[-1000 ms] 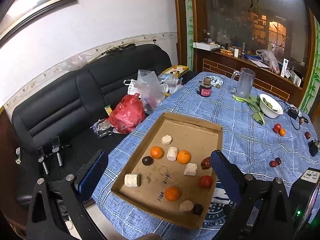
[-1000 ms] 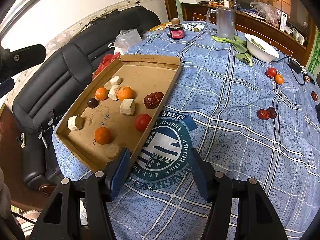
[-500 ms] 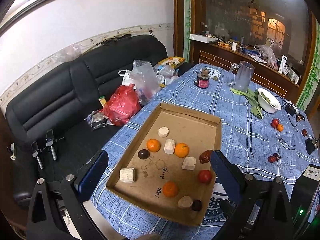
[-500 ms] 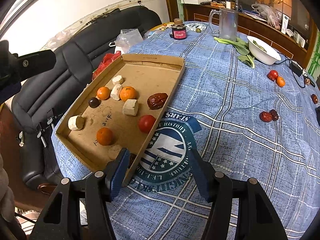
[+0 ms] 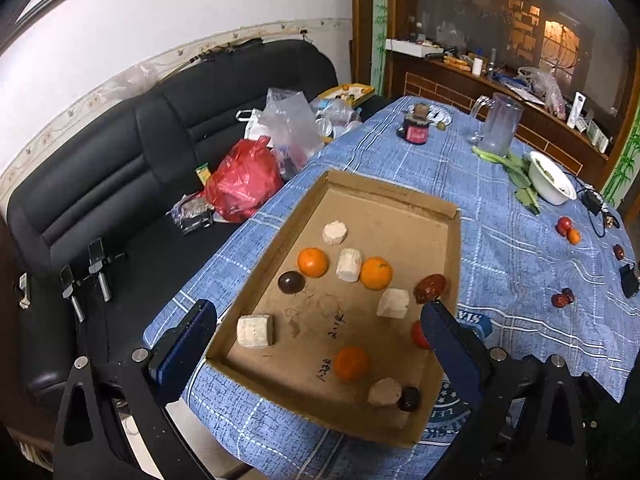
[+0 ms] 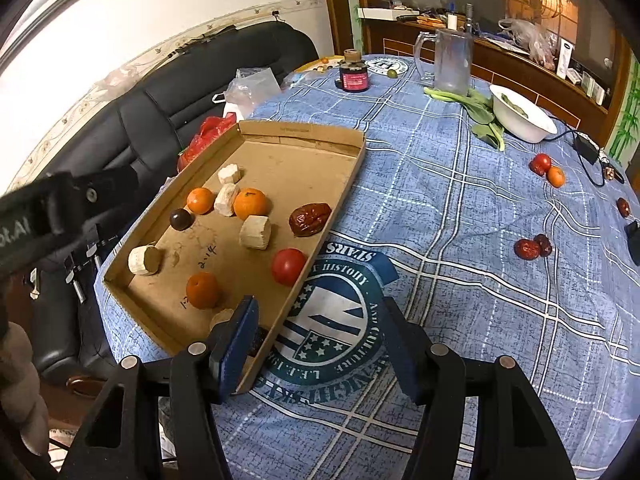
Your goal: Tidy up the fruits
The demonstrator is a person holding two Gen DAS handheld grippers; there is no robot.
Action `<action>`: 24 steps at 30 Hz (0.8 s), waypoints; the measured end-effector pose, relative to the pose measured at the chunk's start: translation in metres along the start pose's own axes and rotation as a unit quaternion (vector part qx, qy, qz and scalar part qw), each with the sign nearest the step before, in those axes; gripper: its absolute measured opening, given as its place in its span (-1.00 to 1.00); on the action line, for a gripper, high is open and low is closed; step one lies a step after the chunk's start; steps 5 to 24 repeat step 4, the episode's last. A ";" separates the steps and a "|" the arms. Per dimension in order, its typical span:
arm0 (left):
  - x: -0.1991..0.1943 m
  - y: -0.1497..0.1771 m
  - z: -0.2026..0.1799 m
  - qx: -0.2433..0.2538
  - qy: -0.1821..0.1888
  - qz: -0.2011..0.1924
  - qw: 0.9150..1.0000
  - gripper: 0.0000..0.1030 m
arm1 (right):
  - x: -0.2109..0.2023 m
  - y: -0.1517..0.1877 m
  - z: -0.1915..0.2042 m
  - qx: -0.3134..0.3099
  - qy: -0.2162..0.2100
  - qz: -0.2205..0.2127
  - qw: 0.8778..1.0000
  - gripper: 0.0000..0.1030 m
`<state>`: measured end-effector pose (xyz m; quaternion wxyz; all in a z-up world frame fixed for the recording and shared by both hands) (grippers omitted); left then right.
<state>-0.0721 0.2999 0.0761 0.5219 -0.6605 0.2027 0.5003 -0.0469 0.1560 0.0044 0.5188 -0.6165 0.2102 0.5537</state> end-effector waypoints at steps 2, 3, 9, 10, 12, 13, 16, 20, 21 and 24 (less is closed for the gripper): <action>0.005 0.003 0.003 -0.004 0.002 0.009 1.000 0.98 | 0.004 0.002 0.000 0.001 -0.002 0.006 1.000 0.36; 0.008 0.004 0.003 -0.004 0.002 0.013 1.000 0.98 | 0.006 0.003 -0.001 0.002 -0.002 0.009 1.000 0.36; 0.010 0.005 0.002 -0.003 -0.001 0.016 1.000 0.98 | 0.007 0.004 -0.001 0.004 -0.002 0.011 1.000 0.36; 0.010 0.005 0.002 -0.003 -0.001 0.016 1.000 0.98 | 0.007 0.004 -0.001 0.004 -0.002 0.011 1.000 0.36; 0.010 0.005 0.002 -0.003 -0.001 0.016 1.000 0.98 | 0.007 0.004 -0.001 0.004 -0.002 0.011 1.000 0.36; 0.010 0.005 0.002 -0.003 -0.001 0.016 1.000 0.98 | 0.007 0.004 -0.001 0.004 -0.002 0.011 1.000 0.36; 0.010 0.005 0.002 -0.003 -0.001 0.016 1.000 0.98 | 0.007 0.004 -0.001 0.004 -0.002 0.011 1.000 0.36; 0.010 0.005 0.002 -0.003 -0.001 0.016 1.000 0.98 | 0.007 0.004 -0.001 0.004 -0.002 0.011 1.000 0.36; 0.010 0.005 0.002 -0.003 -0.001 0.016 1.000 0.98 | 0.007 0.004 -0.001 0.004 -0.002 0.011 1.000 0.36; 0.010 0.005 0.002 -0.003 -0.001 0.016 1.000 0.98 | 0.007 0.004 -0.001 0.004 -0.002 0.011 1.000 0.36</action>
Point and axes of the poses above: each gripper's, at about its wrist camera, not at the fingertips, and x roughly the way its jaws point, z to its left, y to its underside, the point moved 10 cm from there along x, roughly the way its jaws point, and after that the axes turned 10 degrees about z, right-handed, at the moved point
